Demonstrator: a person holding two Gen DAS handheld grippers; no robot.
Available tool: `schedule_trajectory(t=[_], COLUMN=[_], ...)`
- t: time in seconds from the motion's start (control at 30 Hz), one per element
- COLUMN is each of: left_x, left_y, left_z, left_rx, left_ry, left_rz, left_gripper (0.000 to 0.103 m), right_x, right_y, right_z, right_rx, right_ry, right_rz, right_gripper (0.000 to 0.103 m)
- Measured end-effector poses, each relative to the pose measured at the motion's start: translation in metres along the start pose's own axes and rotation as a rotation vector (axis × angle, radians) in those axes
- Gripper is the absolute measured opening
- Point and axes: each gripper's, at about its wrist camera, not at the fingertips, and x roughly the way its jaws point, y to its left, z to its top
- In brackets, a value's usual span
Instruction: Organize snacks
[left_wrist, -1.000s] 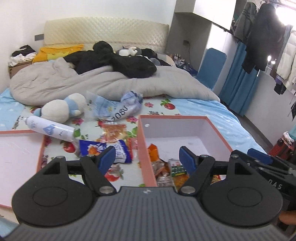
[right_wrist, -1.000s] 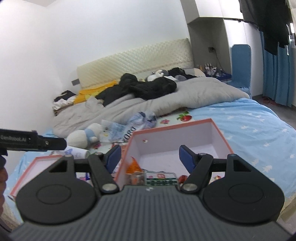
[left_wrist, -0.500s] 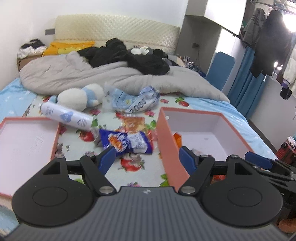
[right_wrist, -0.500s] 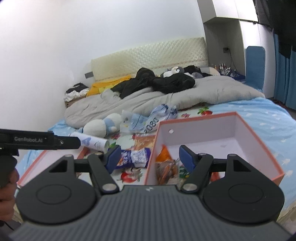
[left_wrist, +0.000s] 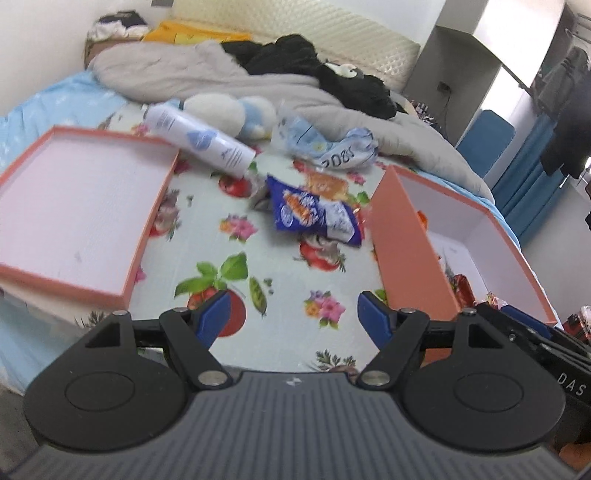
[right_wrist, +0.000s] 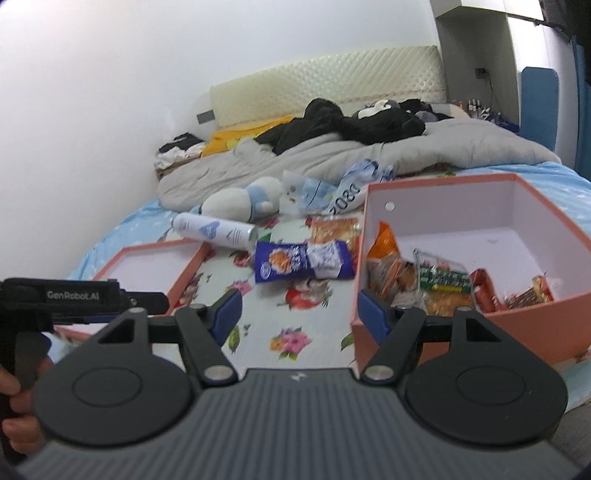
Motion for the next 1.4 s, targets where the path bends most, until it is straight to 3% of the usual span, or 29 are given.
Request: schedule_trajectory(t=[0.2,0.43,0.67,0.83,0.97,1.17,1.4], left_x=[0.024,0.079,0.147,0.186,0.212,0.24,0.266], left_y=[0.017,0.035,0.041,0.042,0.048,0.054,0.057], left_z=[0.009,0.045,0.077,0.087,0.087,0.089,0.088], left_rx=[-0.064,-0.17,-0.195,-0.202,-0.231,-0.243,-0.261], left_ry=[-0.007,-0.002,0.045,0.073,0.103,0.109,0.124], left_rz=[-0.037,-0.097,-0.094,-0.096,-0.126,-0.143,-0.166], left_gripper=[0.079,0.078,0.077,0.068,0.059,0.053,0.053], right_x=[0.021,0.069,0.147,0.224,0.289,0.366,0.417], right_y=[0.007,-0.009,-0.004,0.014,0.034,0.063,0.077], right_z=[0.007,0.066,0.117,0.143,0.149,0.143,0.124], right_rx=[-0.076,-0.154,-0.235,-0.262,-0.28,-0.387,-0.429], right_ry=[0.06,0.125,0.203,0.342,0.485,0.576,0.669], right_rz=[0.029,0.069,0.128,0.206,0.257,0.243,0.234], right_gripper=[0.071,0.07,0.07,0.07,0.07,0.07,0.07])
